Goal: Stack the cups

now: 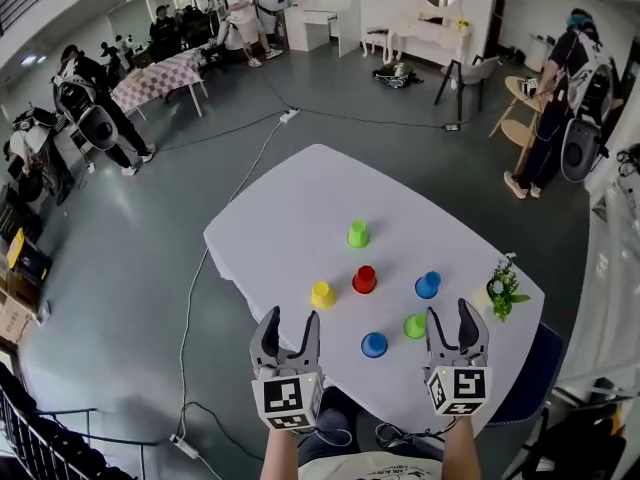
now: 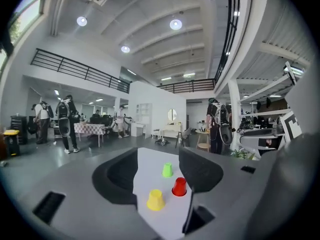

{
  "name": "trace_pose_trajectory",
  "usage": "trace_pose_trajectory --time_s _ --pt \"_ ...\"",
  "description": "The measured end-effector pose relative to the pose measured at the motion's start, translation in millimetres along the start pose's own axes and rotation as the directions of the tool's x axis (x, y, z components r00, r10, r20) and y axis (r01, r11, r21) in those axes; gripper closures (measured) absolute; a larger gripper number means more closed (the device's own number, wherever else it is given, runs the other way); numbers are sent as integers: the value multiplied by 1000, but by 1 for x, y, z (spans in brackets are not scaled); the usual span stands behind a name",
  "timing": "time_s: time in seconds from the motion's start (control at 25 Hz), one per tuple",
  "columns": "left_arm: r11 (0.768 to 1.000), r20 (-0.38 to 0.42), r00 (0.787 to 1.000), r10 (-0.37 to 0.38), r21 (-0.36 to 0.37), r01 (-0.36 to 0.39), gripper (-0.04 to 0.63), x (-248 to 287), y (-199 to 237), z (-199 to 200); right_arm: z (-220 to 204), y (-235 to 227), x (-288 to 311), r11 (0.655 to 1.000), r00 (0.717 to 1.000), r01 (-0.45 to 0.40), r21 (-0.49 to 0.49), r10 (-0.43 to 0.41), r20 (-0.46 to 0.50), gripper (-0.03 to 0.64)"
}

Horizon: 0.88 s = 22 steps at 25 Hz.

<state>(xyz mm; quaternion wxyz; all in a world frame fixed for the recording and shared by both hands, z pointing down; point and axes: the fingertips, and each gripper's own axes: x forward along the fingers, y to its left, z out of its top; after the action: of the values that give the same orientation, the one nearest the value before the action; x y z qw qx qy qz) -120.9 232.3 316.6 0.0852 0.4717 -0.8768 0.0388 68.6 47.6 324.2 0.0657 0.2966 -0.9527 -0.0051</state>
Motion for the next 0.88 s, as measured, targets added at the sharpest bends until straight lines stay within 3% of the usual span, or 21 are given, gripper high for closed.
trace_pose_trajectory --time_s 0.36,0.68,0.88 --pt "979 -130 973 -188 52 196 321 121 23 -25 -33 -20 77 986 979 164 44 -157 -127 347" --pt "945 -280 913 -295 57 323 304 172 28 -86 -85 -25 93 960 930 278 40 -259 -259 347" --pt "925 -358 875 -326 70 373 301 190 13 -126 -134 -34 89 955 894 294 33 -263 -363 326"
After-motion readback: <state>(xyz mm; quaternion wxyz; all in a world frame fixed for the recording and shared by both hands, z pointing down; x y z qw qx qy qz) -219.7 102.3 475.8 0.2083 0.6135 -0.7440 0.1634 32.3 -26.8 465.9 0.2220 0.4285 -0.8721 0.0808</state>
